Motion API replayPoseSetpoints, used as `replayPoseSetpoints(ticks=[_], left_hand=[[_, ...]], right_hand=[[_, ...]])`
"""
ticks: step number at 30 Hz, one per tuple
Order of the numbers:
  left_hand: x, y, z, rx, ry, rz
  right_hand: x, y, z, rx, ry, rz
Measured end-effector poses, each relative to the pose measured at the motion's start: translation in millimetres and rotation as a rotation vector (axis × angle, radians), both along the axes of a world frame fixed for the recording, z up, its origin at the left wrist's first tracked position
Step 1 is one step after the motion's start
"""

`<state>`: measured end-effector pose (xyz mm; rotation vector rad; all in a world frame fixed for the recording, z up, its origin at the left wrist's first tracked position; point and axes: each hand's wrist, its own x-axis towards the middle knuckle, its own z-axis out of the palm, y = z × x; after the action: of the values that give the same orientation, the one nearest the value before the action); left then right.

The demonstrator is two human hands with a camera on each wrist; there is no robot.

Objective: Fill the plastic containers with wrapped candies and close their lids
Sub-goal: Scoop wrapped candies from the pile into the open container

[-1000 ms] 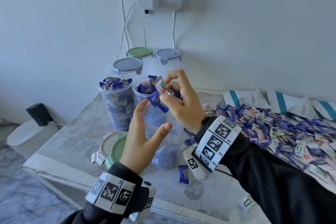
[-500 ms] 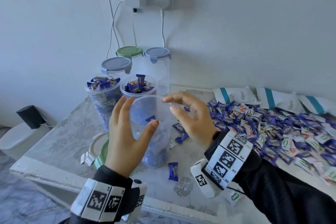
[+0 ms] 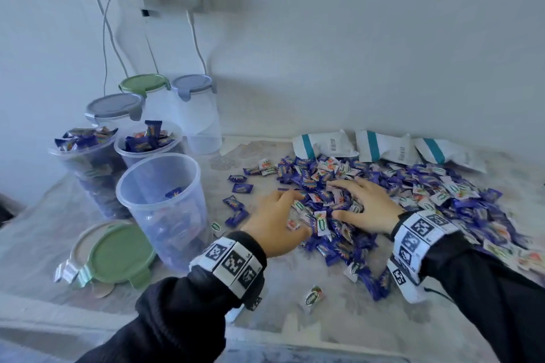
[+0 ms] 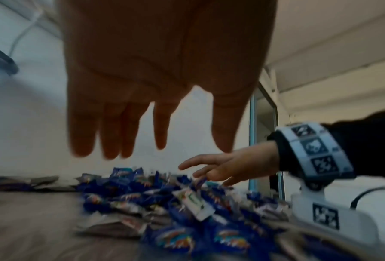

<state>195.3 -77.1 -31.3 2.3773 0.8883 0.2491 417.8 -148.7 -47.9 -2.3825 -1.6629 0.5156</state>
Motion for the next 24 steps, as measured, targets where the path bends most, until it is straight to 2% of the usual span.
replayPoseSetpoints(ticks=[2,4,9,14,20,24], left_hand=[[24.1,7.8,-8.0,-0.027,0.303,-0.036],[43.7,14.3,-15.9,-0.027,0.434,-0.062],[71.7,14.8,-23.0,-0.058,0.538,-0.184],[76.2,-4.1,-25.3,-0.009,0.633,-0.268],[76.2,-31.9,-40.0,0.181,0.621,-0.195],[80.4,-37.3,-42.7,0.286,0.585,-0.143]], right_hand=[[18.7,-0.3,-8.0,-0.134,-0.036,-0.032],[27.4,-0.8,-9.6,-0.197,-0.019,-0.023],[23.0,-9.3,-7.1,-0.265,-0.101,0.055],[19.8,-32.6,0.7,-0.294,-0.071,0.180],[5.8,-58.8,-0.6,-0.280,-0.231,0.251],[6.8,-51.7,-1.4,-0.303,-0.244,0.223]])
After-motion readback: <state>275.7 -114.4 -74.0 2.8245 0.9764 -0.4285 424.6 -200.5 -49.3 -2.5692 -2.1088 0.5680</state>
